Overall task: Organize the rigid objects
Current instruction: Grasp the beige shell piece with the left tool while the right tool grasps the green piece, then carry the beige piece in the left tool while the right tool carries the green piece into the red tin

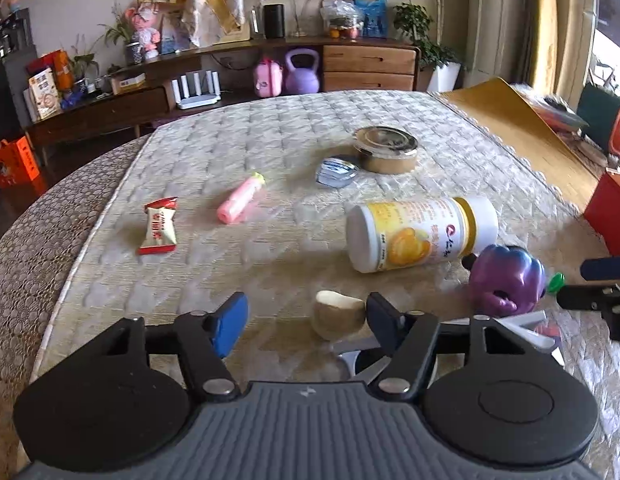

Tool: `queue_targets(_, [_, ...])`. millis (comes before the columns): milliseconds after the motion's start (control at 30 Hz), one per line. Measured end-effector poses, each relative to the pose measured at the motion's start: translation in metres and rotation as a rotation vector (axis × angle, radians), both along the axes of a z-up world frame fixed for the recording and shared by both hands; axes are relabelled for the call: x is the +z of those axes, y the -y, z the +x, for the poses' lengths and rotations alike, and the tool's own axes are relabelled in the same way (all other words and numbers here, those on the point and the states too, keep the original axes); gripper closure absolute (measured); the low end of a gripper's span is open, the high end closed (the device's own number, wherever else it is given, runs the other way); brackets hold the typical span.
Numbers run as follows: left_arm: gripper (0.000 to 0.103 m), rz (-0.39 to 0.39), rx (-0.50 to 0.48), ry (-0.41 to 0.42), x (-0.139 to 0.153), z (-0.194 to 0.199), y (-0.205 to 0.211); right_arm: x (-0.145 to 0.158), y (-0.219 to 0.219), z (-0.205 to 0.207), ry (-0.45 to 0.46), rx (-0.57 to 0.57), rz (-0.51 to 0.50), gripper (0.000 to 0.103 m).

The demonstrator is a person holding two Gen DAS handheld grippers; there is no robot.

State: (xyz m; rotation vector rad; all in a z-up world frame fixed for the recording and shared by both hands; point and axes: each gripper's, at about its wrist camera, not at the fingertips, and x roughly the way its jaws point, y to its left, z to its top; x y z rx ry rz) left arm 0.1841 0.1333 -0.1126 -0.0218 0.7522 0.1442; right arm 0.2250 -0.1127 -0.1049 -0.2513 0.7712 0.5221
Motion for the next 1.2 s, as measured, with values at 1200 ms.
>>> queue_targets(1200, [0.075,-0.091,-0.022,0.011,0.042,-0.018,0.000,0.043,0.024,-0.033,0.018,-0.025,0.094,0.096])
